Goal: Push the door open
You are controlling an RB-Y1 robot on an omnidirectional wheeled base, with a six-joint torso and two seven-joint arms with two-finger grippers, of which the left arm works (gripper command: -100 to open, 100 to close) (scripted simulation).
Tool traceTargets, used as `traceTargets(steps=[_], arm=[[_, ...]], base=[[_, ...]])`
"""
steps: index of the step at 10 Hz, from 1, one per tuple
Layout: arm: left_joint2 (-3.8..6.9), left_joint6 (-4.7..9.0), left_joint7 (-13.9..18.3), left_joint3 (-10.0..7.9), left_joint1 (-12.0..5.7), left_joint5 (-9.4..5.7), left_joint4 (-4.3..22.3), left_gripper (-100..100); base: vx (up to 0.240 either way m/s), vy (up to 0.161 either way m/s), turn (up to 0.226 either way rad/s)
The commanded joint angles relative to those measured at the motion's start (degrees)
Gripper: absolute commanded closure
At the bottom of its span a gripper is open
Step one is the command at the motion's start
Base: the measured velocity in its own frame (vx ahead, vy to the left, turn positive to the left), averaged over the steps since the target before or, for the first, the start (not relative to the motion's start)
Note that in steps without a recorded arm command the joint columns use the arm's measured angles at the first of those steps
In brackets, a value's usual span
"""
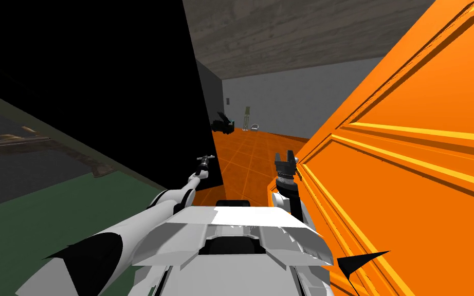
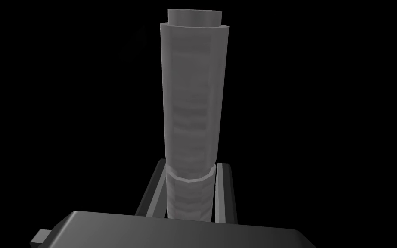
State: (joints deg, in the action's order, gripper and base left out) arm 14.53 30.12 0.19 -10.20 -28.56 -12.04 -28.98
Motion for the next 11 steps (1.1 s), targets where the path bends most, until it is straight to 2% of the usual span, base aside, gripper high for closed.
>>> traceTargets(steps=[1, 3, 6, 10, 11], arm=[[0.86, 0.83, 0.11, -0.37, -1.07, -0.16, 1.95, 100], [1.58, 0.95, -0.35, -1.57, -0.78, -0.73, 2.22, 100], [2.05, 1.03, -0.64, -2.34, -0.59, -1.09, 2.49, 100], [3.5, 1.29, -1.56, -4.77, -0.01, -2.23, 2.96, 100], [3.5, 1.29, -1.56, -4.77, -0.01, -2.23, 2.31, 100]], base=[[0.114, -0.027, 0.022], [0.138, -0.045, 0.039], [0.162, -0.05, 0.048], [0.188, -0.059, 0.057], [0.157, -0.061, 0.047]])
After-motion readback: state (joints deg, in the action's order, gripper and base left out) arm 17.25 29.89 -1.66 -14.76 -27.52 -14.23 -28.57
